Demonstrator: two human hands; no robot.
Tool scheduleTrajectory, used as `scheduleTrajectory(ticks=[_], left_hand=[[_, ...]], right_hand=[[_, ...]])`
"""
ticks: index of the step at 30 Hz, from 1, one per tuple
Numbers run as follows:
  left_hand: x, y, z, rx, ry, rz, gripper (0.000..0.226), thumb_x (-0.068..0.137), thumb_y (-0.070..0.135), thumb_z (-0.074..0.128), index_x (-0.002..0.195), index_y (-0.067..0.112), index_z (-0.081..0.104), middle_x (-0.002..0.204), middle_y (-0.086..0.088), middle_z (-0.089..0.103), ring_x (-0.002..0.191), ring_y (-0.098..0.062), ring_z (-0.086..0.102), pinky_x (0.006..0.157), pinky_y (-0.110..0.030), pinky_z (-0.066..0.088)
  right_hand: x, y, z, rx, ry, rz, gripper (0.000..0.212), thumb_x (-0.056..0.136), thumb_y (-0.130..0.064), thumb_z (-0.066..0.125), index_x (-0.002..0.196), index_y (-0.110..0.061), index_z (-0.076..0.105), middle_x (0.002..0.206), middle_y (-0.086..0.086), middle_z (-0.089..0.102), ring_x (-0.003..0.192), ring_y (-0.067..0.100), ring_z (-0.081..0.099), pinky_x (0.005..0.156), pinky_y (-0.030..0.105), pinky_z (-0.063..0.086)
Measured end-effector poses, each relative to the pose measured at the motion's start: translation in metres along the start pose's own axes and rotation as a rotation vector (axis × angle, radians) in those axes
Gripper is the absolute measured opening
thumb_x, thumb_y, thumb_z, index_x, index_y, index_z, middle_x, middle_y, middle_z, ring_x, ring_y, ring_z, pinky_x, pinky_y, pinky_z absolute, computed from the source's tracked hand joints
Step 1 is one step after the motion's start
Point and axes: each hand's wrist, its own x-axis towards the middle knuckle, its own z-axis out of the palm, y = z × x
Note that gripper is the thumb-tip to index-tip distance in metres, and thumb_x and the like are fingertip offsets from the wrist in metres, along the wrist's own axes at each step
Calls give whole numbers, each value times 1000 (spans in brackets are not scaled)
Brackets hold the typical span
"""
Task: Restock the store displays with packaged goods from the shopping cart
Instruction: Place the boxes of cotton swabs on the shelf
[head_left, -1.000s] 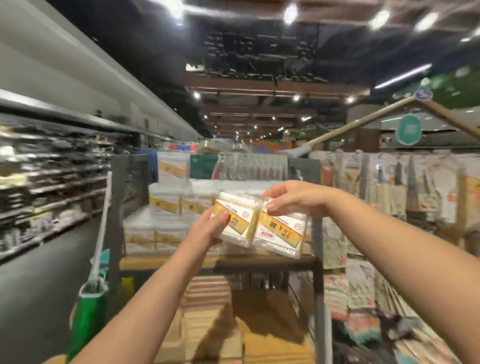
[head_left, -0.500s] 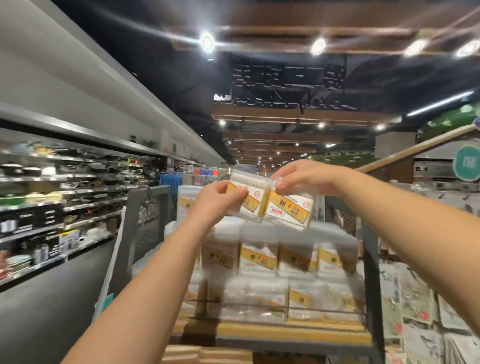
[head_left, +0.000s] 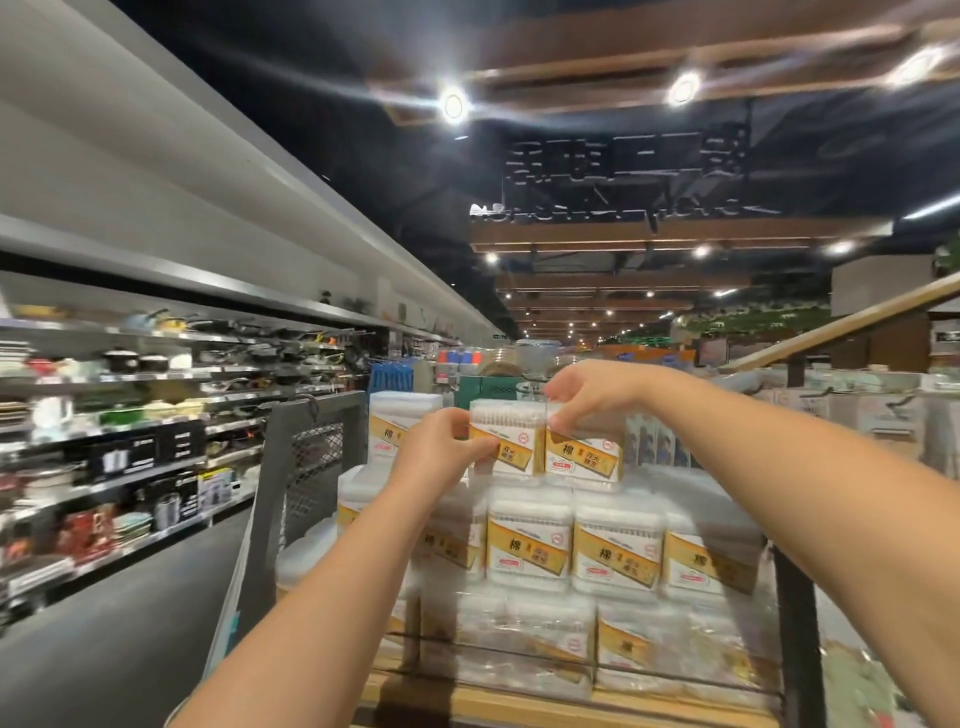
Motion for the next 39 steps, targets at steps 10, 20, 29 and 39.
scheduleTrajectory(ticks=[10, 20, 29, 39], left_hand=[[0, -30, -32, -72, 359, -158, 113, 72, 60, 77, 157, 27, 10, 165, -4, -2, 152, -28, -3, 119, -57, 12], [27, -37, -45, -325, 77, -304, 108, 82, 62, 66, 158, 22, 0, 163, -8, 18, 146, -34, 26, 114, -51, 28], [46, -47, -45, -262, 96, -318, 92, 87, 60, 61, 156, 22, 15, 158, -8, 30, 139, -32, 37, 109, -50, 38], [47, -52, -44, -210, 53, -353, 74, 97, 53, 49, 153, 15, 19, 149, -10, 42, 130, -31, 44, 94, -39, 38]], right_hand=[[21, -28, 14, -161, -168, 94, 111, 74, -76, 58, 158, -18, 14, 165, 0, 14, 150, 26, 19, 121, 50, 20], [28, -21, 15, -282, 33, 24, 68, 86, -61, 62, 135, -14, 52, 130, 2, 59, 107, 18, 56, 91, 31, 46], [42, -10, 12, -263, 31, 73, 70, 85, -62, 63, 136, -17, 50, 133, 1, 56, 115, 21, 55, 99, 37, 47], [63, -41, 32, -255, -1, 56, 79, 83, -63, 64, 144, -18, 41, 143, 2, 50, 123, 23, 52, 103, 41, 45]])
